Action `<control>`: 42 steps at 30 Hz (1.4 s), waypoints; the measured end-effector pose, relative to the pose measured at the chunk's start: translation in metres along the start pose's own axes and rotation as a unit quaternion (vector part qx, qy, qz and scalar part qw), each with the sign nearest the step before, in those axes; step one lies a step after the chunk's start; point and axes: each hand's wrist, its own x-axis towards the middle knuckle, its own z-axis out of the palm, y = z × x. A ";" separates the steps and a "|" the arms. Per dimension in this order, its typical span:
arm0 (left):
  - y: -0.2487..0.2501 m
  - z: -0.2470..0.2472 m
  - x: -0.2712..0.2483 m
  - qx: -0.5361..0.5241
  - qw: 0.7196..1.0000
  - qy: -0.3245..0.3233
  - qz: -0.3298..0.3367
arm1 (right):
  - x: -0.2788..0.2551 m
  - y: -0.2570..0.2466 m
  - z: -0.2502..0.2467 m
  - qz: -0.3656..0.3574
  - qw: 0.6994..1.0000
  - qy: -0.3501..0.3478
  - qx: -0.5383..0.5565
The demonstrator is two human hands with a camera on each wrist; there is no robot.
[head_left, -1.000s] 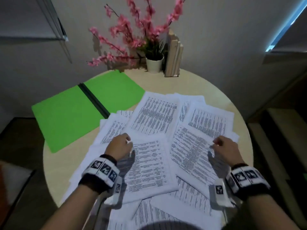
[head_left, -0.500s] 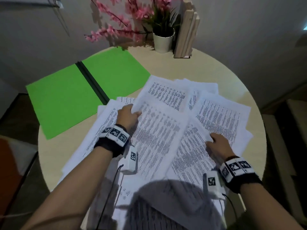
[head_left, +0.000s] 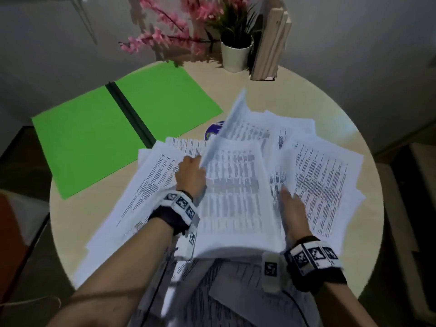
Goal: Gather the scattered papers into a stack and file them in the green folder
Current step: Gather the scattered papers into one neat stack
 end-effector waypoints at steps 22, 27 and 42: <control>-0.107 -0.070 -0.049 -0.023 0.970 -0.006 -0.240 | -0.050 0.030 0.043 -0.020 0.992 -0.069 -0.101; -0.100 -0.082 -0.061 -0.123 0.954 -0.120 -0.245 | -0.066 0.044 0.098 -0.053 0.974 -0.120 -0.187; -0.111 -0.053 -0.081 -0.230 0.928 -0.161 -0.243 | -0.067 0.018 0.068 -0.069 0.956 -0.222 -0.177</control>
